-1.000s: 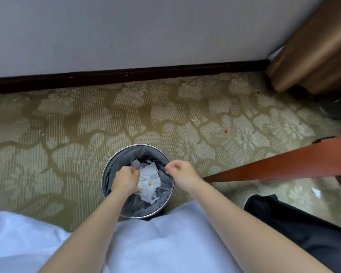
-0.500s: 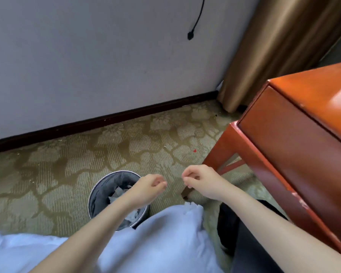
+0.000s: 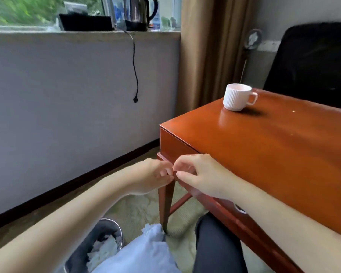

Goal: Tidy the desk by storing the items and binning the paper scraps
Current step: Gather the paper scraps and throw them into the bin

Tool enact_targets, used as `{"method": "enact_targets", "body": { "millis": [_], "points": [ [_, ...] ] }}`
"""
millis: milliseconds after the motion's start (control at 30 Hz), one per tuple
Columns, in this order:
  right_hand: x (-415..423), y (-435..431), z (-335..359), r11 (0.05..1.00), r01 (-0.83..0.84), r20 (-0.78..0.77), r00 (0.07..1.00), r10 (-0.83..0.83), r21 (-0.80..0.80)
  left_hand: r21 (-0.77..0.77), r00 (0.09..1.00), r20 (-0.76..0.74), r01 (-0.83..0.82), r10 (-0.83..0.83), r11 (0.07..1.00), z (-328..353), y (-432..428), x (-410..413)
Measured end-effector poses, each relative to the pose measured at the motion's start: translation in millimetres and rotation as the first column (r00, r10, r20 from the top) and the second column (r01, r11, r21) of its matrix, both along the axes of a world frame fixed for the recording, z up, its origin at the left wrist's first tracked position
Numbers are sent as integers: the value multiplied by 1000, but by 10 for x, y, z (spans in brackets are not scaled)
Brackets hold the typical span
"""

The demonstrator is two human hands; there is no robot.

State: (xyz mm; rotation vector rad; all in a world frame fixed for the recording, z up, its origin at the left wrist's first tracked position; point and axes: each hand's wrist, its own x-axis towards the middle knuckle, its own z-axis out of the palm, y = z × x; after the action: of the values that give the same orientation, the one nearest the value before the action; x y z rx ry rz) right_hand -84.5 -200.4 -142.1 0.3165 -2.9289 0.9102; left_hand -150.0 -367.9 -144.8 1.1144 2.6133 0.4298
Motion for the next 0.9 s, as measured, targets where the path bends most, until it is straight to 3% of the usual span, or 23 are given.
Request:
{"method": "enact_targets", "body": {
  "millis": [233,600,767,900],
  "points": [
    [810,797,561,984,144,-109,985,-132,108,103,974,-131,198,-184,975,552,808,567],
    [2024,1939,508,863,502,-113,862,-494,58,156,884,-111,467,-454,870,427,2151,1264],
    [2509,2322,344,718,681,-134,732,-668,140,377,892,-81,441,-445,815,143,2713,1508],
    [2873,2554,298,527,781,-158,598,-786,334,341,872,-105,484,-479,806,8,3112,1776]
  ]
}}
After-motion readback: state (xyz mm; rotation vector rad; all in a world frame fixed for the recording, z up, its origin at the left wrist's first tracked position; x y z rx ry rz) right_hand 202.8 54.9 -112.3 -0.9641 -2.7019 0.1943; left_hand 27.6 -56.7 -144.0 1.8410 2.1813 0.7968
